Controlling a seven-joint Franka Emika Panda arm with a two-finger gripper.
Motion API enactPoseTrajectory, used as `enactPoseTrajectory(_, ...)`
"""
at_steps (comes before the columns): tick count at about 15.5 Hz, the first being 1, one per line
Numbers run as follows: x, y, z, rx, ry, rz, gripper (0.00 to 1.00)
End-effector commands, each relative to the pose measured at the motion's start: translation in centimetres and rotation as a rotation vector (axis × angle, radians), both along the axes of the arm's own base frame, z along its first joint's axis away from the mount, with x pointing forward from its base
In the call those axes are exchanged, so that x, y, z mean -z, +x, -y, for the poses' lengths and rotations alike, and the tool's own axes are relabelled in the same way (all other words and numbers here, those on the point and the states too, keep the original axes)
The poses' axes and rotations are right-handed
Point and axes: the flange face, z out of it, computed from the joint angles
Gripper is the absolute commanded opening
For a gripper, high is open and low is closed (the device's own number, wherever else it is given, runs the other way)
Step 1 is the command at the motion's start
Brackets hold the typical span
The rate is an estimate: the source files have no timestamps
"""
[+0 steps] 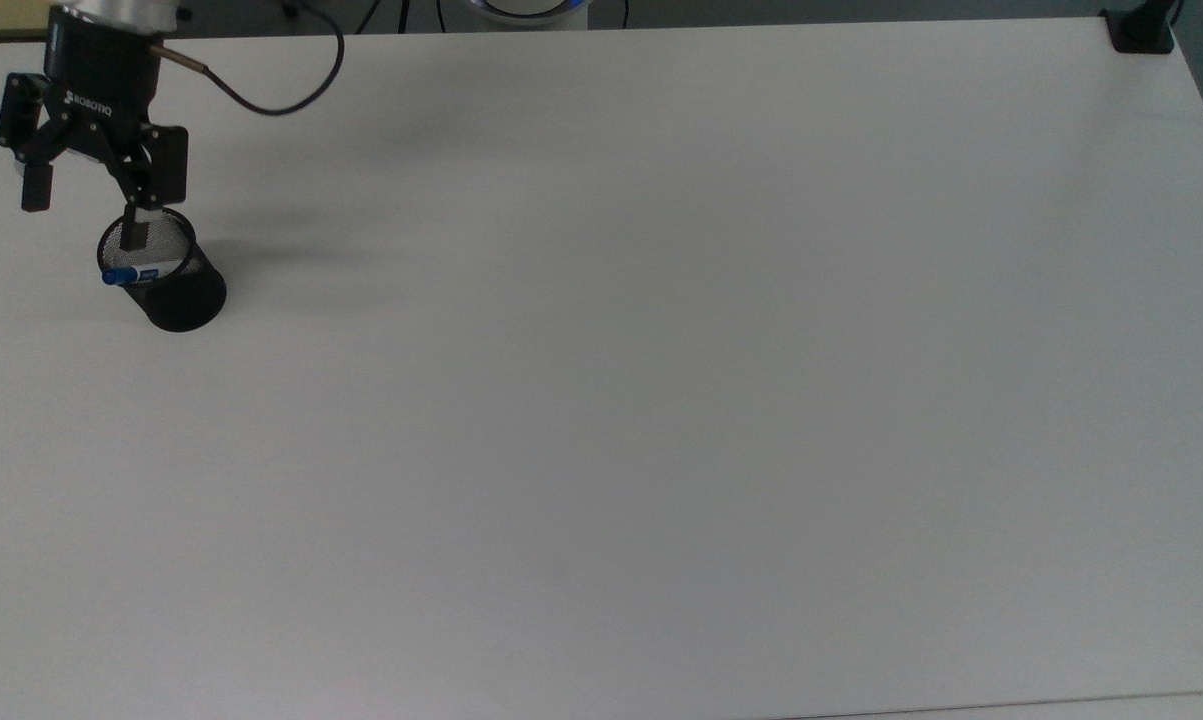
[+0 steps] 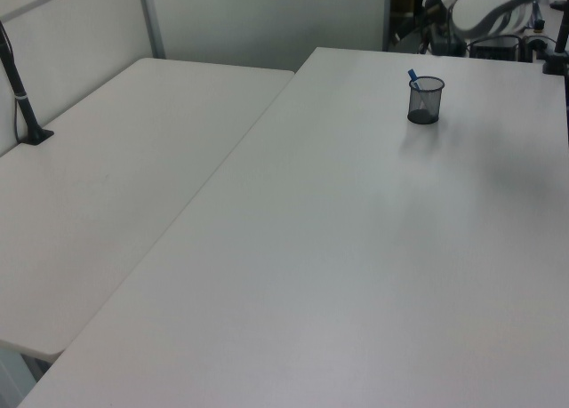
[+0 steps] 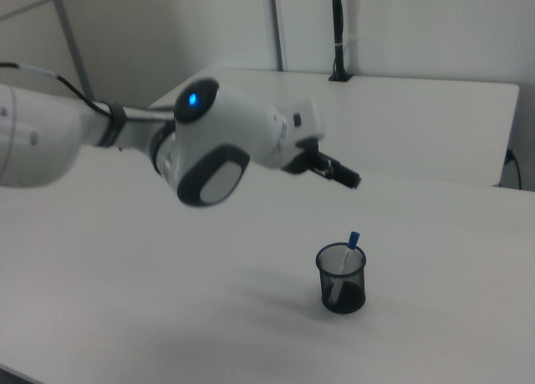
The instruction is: Insert the marker
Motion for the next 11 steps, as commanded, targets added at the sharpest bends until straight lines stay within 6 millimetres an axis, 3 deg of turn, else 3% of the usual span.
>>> enactPoseTrajectory(1, -7.4, -0.3, -1.3, -0.059, 0.107, -0.068, 1.00)
enactPoseTrajectory(8, -15.2, -0.6, -6.3, -0.117, 0.298, -0.322, 1.00)
enactPoseTrajectory(11, -16.4, -1.0, -10.1, -0.098, 0.396, -0.466, 1.00)
